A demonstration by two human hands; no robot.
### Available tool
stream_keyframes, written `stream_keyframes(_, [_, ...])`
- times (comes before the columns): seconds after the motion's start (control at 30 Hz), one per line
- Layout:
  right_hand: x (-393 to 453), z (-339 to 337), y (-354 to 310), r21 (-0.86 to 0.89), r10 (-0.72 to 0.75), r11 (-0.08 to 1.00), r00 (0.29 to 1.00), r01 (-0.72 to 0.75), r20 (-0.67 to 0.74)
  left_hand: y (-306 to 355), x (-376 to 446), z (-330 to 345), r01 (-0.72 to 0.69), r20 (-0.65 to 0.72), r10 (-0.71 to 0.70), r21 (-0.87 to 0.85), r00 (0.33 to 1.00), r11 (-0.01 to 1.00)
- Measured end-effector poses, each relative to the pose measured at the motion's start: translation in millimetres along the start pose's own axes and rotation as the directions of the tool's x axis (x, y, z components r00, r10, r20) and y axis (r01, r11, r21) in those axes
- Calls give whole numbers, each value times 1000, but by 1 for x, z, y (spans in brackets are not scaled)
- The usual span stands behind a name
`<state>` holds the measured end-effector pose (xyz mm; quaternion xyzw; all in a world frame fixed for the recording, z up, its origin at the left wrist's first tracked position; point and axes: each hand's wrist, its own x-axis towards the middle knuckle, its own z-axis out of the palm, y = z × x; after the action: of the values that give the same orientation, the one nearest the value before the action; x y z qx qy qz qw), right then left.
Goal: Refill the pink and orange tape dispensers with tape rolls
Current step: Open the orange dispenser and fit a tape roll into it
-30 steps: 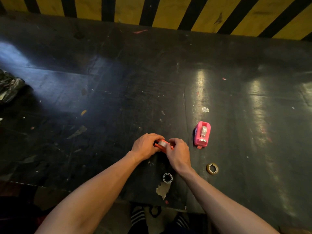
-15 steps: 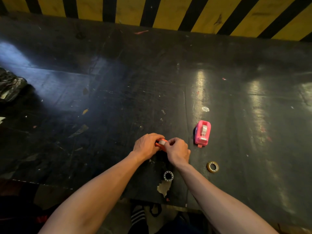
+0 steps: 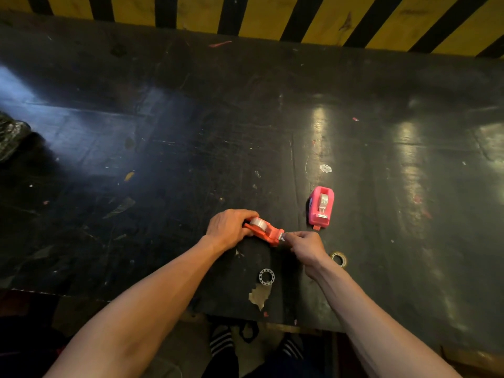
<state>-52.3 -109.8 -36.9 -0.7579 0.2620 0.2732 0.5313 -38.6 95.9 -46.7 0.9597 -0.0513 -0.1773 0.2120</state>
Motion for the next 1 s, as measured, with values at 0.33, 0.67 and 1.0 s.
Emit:
stream_keyframes(0.33, [8,-12,14,110,65,991,992,-77,108,0,6,-3,21,48,-22,29,999,999])
stream_keyframes(0.67, [9,-3,17,66,110,991,988,-117,110,2,8,-3,30,59,-31,28,998,999])
stream_keyframes(1.0, [11,11,15,72,160,984,985,-164,65,1,11,1,44,52,-45,5,998,999])
